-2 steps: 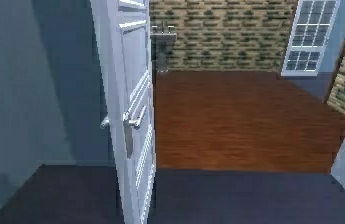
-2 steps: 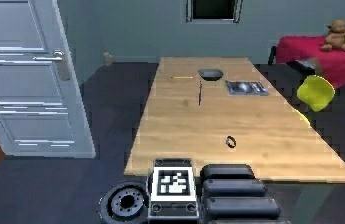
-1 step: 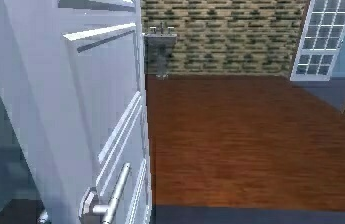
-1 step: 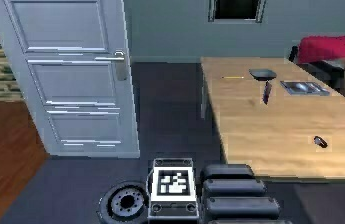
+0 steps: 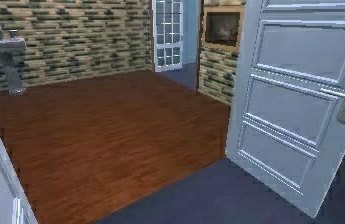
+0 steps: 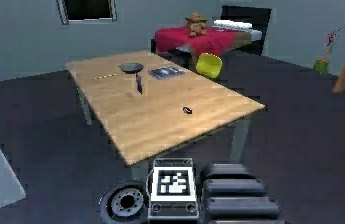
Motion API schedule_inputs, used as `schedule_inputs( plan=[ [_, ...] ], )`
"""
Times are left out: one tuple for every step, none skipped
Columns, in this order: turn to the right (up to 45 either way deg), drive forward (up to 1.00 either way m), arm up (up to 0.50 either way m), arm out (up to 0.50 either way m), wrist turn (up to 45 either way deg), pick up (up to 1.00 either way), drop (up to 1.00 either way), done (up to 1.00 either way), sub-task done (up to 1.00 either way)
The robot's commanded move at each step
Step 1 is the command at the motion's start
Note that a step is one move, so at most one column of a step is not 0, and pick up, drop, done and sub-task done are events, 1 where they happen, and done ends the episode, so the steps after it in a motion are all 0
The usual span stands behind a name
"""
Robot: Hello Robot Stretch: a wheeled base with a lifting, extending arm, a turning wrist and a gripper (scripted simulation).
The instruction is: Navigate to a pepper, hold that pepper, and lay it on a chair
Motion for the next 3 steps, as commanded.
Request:
schedule_inputs(
  plan=[
    [0.0,1.00,0.00,0.00,0.0,0.00,0.00,0.00,0.00],
    [3.0,0.00,0.00,0.00,0.0,0.00,0.00,0.00,0.00],
    [0.0,0.85,0.00,0.00,0.0,0.00,0.00,0.00,0.00]
  ],
)
